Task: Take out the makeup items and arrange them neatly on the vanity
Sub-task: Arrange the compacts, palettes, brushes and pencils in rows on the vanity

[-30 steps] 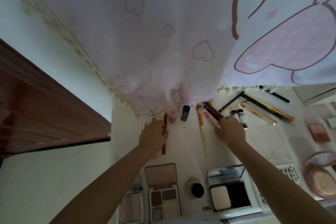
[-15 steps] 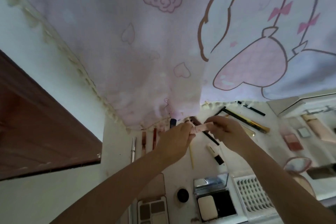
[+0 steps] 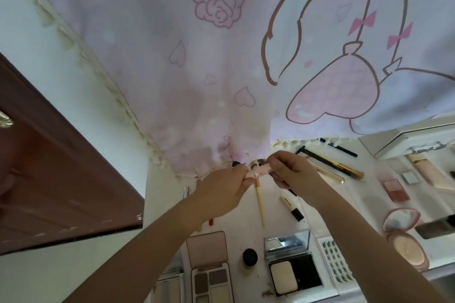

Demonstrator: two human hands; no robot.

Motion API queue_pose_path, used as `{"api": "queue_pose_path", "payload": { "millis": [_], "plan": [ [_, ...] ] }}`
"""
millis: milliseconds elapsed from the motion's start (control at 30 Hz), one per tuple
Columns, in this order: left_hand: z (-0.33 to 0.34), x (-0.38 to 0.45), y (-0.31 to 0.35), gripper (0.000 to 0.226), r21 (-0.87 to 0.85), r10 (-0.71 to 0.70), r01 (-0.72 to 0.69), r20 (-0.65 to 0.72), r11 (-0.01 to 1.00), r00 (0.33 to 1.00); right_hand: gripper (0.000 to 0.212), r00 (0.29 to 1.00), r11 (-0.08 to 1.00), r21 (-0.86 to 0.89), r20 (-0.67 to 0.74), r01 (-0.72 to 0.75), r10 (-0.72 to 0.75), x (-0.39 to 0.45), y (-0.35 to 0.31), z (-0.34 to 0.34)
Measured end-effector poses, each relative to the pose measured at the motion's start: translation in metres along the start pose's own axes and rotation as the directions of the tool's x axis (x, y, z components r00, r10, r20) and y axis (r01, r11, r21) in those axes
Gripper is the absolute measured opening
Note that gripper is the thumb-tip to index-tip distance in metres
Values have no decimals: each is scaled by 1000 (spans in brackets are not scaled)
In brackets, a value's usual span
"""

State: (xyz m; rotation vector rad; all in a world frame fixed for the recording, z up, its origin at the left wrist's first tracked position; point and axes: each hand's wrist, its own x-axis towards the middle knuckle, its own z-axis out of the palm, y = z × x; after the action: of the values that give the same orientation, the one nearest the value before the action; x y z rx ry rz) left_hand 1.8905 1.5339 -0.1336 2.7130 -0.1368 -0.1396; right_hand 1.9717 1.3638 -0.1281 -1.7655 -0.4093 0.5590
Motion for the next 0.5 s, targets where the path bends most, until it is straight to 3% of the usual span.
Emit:
{"api": "queue_pose_path", "payload": {
  "millis": [100, 133, 267, 367, 500],
  "plan": [
    [-6, -12, -29, 21, -85, -163, 165, 27, 983, 986, 29, 926, 993, 114, -378, 31, 14, 3, -1, -42],
    [-6, -16, -37, 23, -80, -190, 191, 22, 978, 982, 26, 901, 993, 111, -433, 37, 15, 3, -3, -54],
    [3, -13, -27, 20, -137, -138, 135, -7, 981, 990, 19, 964, 996, -88, -263, 9, -32, 5, -6, -33],
    [10, -6, -10, 19, -198, -98, 90, -31, 976, 995, 25, 994, 997, -82, -103, 15, -23, 3, -3, -4],
    [15, -9, -5, 29, -227, -116, 109, -17, 968, 993, 22, 1000, 999, -47, -24, 18, -19, -2, 1, 6]
  ]
}}
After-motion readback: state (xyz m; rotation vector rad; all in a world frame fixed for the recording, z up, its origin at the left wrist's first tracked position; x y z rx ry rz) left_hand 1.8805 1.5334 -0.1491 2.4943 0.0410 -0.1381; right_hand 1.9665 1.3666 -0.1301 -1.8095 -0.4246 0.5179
